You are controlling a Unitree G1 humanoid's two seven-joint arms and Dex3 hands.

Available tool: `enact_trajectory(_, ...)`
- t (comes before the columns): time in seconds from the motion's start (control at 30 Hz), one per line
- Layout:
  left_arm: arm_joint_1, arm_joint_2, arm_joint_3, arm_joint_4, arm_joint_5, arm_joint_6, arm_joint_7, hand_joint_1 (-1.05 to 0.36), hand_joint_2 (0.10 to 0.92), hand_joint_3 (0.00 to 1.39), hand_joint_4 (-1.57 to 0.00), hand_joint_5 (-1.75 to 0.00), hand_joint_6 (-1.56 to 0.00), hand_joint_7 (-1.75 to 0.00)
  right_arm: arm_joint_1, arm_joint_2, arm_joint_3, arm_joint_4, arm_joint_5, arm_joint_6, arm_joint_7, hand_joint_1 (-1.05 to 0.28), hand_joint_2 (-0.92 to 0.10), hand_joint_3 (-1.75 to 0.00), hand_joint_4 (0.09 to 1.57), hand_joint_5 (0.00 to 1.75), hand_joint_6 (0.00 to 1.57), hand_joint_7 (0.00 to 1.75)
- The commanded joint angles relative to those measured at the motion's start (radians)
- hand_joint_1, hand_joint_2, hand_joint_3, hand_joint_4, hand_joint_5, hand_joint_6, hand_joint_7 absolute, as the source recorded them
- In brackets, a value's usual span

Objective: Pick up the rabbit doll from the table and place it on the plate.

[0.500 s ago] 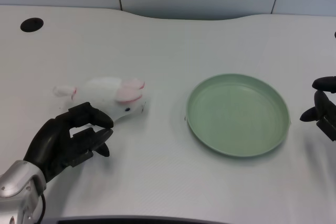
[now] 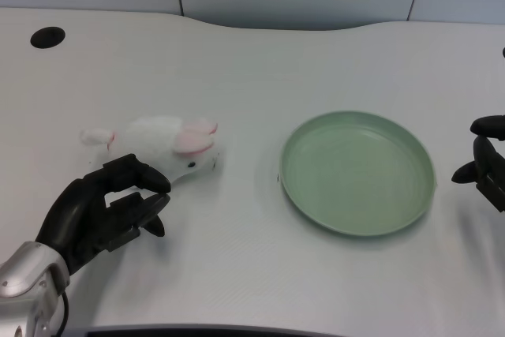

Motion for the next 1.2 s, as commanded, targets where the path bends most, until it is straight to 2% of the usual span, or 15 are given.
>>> enact_trajectory(0.03, 0.009, 0.012, -0.002, 0.013, 0.009, -0.014, -0.004, -0.48, 0.921, 0.22, -0.51, -1.75, -0.49, -1.4, 0.005, -0.015, 0.001, -0.027, -0.004, 0.019, -0.015, -0.28, -0.92, -0.59, 0.41, 1.75, 0.21, 1.61)
enact_trajectory(0.1, 0.009, 0.012, -0.002, 0.013, 0.01, -0.014, -0.004, -0.49, 0.921, 0.22, -0.51, -1.75, -0.49, -1.4, 0.006, -0.015, 0.001, -0.031, -0.004, 0.023, -0.017, -0.28, -0.92, -0.59, 0.41, 1.75, 0.2, 1.61)
enact_trajectory(0.23, 0.007, 0.013, -0.004, 0.027, 0.019, -0.04, -0.002, -0.49, 0.921, 0.23, -0.51, -1.75, -0.49, -1.4, 0.008, -0.01, -0.002, -0.027, 0.001, 0.012, -0.013, -0.28, -0.92, -0.58, 0.4, 1.75, 0.2, 1.6)
enact_trajectory(0.27, 0.011, 0.017, -0.01, 0.013, 0.032, -0.058, 0.004, -0.49, 0.921, 0.23, -0.51, -1.75, -0.49, -1.4, 0.008, -0.009, 0.0, -0.016, -0.002, -0.01, -0.005, -0.28, -0.92, -0.58, 0.4, 1.75, 0.2, 1.6)
enact_trajectory(0.33, 0.019, 0.023, -0.022, -0.015, 0.061, -0.095, 0.018, -0.51, 0.921, 0.23, -0.48, -1.73, -0.5, -1.3, 0.007, -0.006, 0.002, 0.001, -0.005, -0.039, 0.005, -0.28, -0.92, -0.6, 0.43, 1.75, 0.21, 1.62)
enact_trajectory(0.43, 0.024, 0.027, -0.031, -0.033, 0.085, -0.124, 0.031, -0.51, 0.921, 0.23, -0.47, -1.72, -0.5, -1.26, 0.005, -0.004, 0.002, 0.012, -0.004, -0.053, 0.009, -0.29, -0.92, -0.59, 0.44, 1.75, 0.21, 1.63)
enact_trajectory(0.5, 0.028, 0.028, -0.041, -0.113, 0.116, -0.148, 0.063, -0.5, 0.921, 0.16, -0.43, -1.73, -0.46, -1.29, 0.007, 0.002, 0.005, 0.006, -0.014, -0.047, -0.012, -0.31, -0.92, -0.6, 0.45, 1.75, 0.21, 1.63)
enact_trajectory(0.57, 0.032, 0.029, -0.047, -0.155, 0.131, -0.153, 0.081, -0.49, 0.921, 0.12, -0.41, -1.74, -0.44, -1.31, 0.008, 0.004, 0.007, 0.003, -0.018, -0.044, -0.023, -0.32, -0.92, -0.6, 0.45, 1.75, 0.22, 1.64)
enact_trajectory(0.6, 0.026, 0.033, -0.052, -0.166, 0.165, -0.184, 0.11, -0.49, 0.921, 0.12, -0.41, -1.74, -0.44, -1.31, 0.012, 0.005, 0.013, -0.006, -0.027, -0.045, -0.033, -0.32, -0.92, -0.6, 0.45, 1.75, 0.22, 1.64)
enact_trajectory(0.63, 0.02, 0.036, -0.056, -0.174, 0.19, -0.209, 0.133, -0.48, 0.921, 0.08, -0.42, -1.64, -0.45, -1.24, 0.015, 0.006, 0.018, -0.013, -0.034, -0.046, -0.041, -0.33, -0.92, -0.62, 0.44, 1.75, 0.23, 1.63)
enact_trajectory(0.7, 0.015, 0.039, -0.062, -0.179, 0.218, -0.237, 0.161, -0.47, 0.921, 0.06, -0.43, -1.58, -0.46, -1.19, 0.018, 0.006, 0.024, -0.02, -0.041, -0.047, -0.051, -0.33, -0.92, -0.64, 0.43, 1.75, 0.23, 1.63)
enact_trajectory(0.9, 0.015, 0.04, -0.066, -0.175, 0.223, -0.247, 0.171, -0.47, 0.921, 0.05, -0.43, -1.55, -0.47, -1.17, 0.021, 0.004, 0.03, -0.024, -0.039, -0.045, -0.057, -0.33, -0.92, -0.64, 0.42, 1.75, 0.23, 1.63)
enact_trajectory(1.17, 0.015, 0.038, -0.064, -0.175, 0.226, -0.247, 0.171, -0.47, 0.921, 0.05, -0.44, -1.54, -0.47, -1.16, 0.021, 0.004, 0.031, -0.025, -0.037, -0.045, -0.058, -0.33, -0.92, -0.65, 0.42, 1.75, 0.23, 1.62)
enact_trajectory(1.2, -0.05, 0.137, -0.125, -0.199, 0.456, -0.292, 0.268, -0.47, 0.921, 0.05, -0.44, -1.54, -0.47, -1.15, 0.029, 0.006, 0.036, -0.023, -0.044, -0.06, -0.057, -0.33, -0.92, -0.65, 0.42, 1.75, 0.23, 1.62)
